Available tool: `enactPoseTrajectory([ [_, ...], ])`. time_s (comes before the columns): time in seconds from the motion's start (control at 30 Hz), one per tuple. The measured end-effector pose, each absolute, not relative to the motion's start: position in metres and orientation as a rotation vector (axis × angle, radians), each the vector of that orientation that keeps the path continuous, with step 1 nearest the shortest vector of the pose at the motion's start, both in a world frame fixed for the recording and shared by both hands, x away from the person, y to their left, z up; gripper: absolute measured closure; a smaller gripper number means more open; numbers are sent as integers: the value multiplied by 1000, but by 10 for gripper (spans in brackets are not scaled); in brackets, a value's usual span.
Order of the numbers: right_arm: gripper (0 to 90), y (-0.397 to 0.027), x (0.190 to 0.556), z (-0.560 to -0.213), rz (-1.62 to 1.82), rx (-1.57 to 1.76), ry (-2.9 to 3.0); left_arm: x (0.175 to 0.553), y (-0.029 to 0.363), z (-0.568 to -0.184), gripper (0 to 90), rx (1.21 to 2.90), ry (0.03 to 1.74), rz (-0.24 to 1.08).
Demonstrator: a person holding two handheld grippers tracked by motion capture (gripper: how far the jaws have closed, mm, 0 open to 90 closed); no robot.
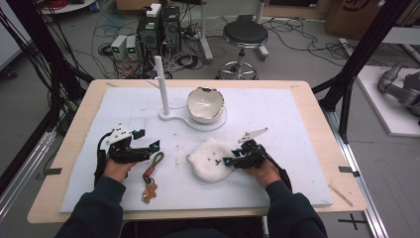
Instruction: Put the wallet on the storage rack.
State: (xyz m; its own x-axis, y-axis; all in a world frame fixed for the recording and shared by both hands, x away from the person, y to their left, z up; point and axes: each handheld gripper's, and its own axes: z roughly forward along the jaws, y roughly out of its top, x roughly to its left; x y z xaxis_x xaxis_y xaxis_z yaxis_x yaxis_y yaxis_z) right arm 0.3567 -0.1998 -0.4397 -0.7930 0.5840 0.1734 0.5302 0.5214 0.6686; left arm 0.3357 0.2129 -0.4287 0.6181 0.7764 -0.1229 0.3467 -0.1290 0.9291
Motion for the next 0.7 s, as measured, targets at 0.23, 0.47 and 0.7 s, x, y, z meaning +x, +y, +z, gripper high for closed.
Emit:
enactPoseTrajectory([
  [0.23, 763, -204, 349, -425, 1272, 867, 2577, 335, 200, -428, 256, 1747, 882, 385],
  [0.47, 785, -204, 338, -408, 1493, 750, 2426, 333, 164, -428, 257, 1837, 756, 247],
  [0.7, 793, -198, 332, -401, 1572, 712, 2359, 334, 141, -425, 255, 1884, 683, 200],
])
